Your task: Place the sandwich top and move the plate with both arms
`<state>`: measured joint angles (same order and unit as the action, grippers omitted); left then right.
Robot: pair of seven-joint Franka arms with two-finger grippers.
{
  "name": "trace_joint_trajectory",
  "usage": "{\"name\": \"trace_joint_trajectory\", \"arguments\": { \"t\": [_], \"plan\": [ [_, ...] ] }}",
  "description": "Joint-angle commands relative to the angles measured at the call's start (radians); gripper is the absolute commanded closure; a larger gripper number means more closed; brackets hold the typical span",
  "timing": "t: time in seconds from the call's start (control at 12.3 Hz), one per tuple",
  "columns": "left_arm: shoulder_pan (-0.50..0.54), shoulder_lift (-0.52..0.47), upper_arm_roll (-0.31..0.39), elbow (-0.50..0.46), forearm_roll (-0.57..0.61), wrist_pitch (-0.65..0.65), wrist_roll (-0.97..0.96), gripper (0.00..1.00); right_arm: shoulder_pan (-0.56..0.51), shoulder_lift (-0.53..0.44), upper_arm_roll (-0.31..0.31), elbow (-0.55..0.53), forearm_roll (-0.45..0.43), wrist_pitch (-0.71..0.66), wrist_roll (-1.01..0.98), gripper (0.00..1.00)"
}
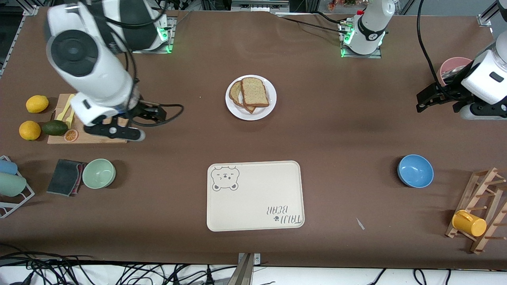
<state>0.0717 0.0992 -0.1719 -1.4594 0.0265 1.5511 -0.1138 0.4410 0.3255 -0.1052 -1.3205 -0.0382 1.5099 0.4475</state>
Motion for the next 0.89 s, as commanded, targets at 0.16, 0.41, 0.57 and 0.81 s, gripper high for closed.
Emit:
{"name": "trace_joint_trajectory", "arguments": {
  "t": [0.16, 0.41, 0.57, 0.81],
  "plan": [
    [0.008, 0.004, 0.005, 0.002, -0.023, -0.02, -0.023, 0.0, -0.354, -0.112, 0.18, -0.08, 0.155, -0.007, -0.117, 0.0],
    [0.01, 0.005, 0.006, 0.001, -0.025, -0.022, -0.026, 0.0, -0.422, -0.175, 0.188, -0.115, 0.129, -0.022, -0.191, 0.0],
    [0.004, 0.031, 0.005, 0.001, -0.023, -0.022, -0.026, 0.0, -0.459, -0.244, 0.188, -0.196, 0.116, -0.01, -0.213, 0.0],
    [-0.007, 0.06, 0.002, 0.008, -0.023, -0.02, -0.027, 0.0, -0.498, -0.272, 0.191, -0.241, 0.104, 0.006, -0.255, 0.0]
  ]
}}
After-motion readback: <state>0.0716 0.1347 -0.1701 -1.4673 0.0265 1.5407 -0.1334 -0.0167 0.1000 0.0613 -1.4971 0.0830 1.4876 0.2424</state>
